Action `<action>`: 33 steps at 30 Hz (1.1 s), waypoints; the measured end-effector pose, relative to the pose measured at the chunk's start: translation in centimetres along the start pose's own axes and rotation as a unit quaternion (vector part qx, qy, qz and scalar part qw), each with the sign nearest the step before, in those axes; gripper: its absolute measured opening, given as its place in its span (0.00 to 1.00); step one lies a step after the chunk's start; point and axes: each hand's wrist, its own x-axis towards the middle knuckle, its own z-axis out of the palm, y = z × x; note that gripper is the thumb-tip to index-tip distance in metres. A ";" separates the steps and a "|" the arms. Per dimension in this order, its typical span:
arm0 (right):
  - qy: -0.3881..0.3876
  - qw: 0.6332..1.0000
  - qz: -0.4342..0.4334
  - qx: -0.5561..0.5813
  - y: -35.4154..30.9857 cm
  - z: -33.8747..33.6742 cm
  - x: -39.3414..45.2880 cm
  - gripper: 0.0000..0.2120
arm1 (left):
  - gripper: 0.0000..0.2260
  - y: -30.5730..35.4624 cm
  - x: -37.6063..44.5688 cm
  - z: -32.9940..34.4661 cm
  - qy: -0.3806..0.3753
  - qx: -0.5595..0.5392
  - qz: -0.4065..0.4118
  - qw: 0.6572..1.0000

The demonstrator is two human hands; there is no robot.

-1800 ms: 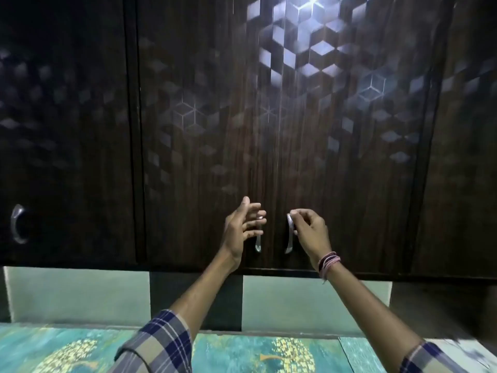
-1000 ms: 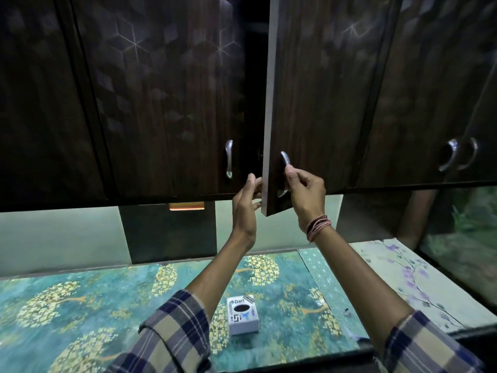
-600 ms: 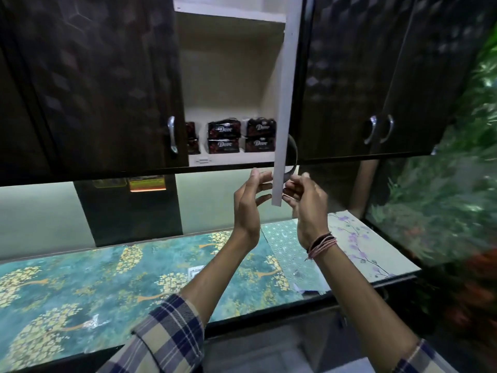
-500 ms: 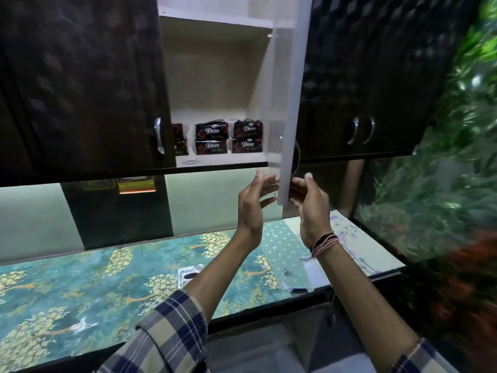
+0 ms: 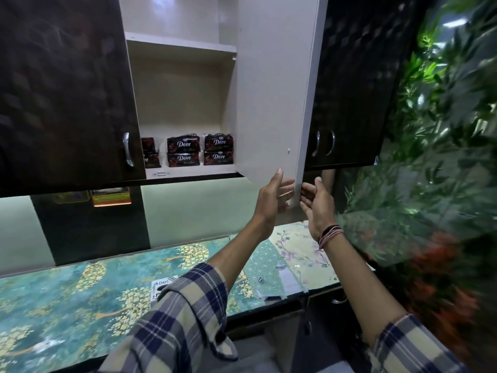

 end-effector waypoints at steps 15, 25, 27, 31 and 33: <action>-0.009 0.994 -0.092 0.049 -0.1 5.7 -2.2 0.22 | 0.31 0.1 1.7 -5.6 0.047 -0.077 -0.014 0.996; -0.106 0.992 -0.067 0.010 5.4 19.0 -1.0 0.11 | 0.30 3.8 2.3 -22.9 0.218 -0.053 0.075 0.972; -0.134 0.990 -0.053 -0.010 7.3 22.8 -0.2 0.08 | 0.29 4.7 2.6 -27.0 0.266 -0.042 0.101 0.958; -0.184 0.980 -0.040 -0.061 10.9 30.8 2.1 0.09 | 0.26 6.5 3.7 -34.2 0.320 -0.022 0.129 0.938; -0.197 0.976 -0.049 -0.079 12.5 34.6 3.8 0.09 | 0.27 7.3 4.7 -37.0 0.322 -0.006 0.138 0.937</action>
